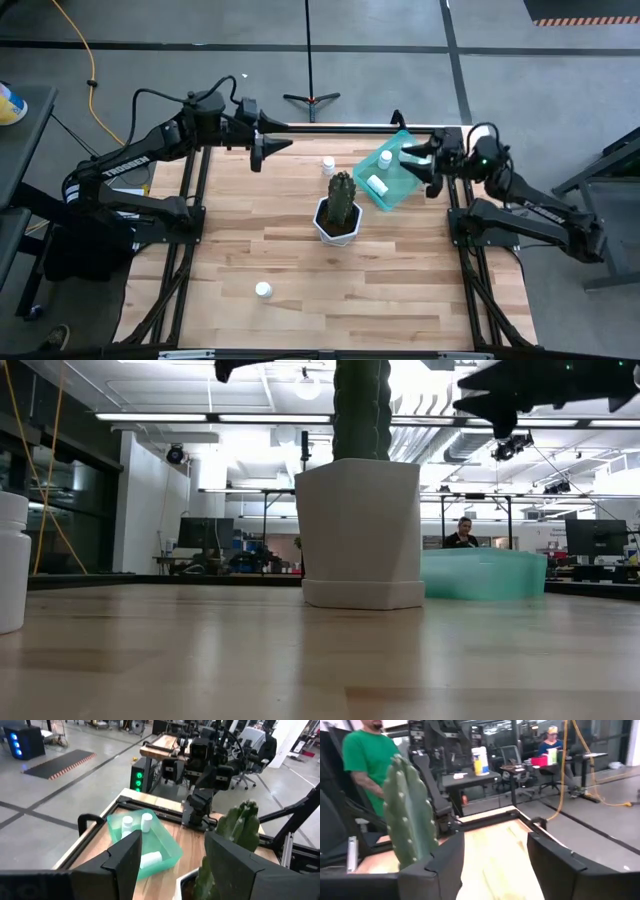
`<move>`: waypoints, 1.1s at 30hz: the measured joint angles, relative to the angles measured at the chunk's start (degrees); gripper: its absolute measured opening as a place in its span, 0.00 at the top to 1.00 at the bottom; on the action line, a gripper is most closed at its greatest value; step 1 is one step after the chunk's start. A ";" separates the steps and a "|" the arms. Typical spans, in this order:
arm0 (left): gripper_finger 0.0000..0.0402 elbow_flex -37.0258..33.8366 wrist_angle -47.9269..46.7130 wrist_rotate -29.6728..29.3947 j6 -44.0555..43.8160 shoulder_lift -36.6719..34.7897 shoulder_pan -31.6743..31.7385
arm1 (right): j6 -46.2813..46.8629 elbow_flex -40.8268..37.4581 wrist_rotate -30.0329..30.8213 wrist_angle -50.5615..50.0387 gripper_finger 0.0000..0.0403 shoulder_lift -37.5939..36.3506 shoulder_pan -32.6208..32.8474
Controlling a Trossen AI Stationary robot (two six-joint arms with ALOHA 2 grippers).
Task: Pick and place pill bottles into a basket
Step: Put the white medicine bottle into the blue bin
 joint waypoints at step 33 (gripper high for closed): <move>0.38 0.00 7.70 12.04 24.49 29.70 9.54 | 7.30 -3.03 3.06 1.81 0.67 -6.05 1.72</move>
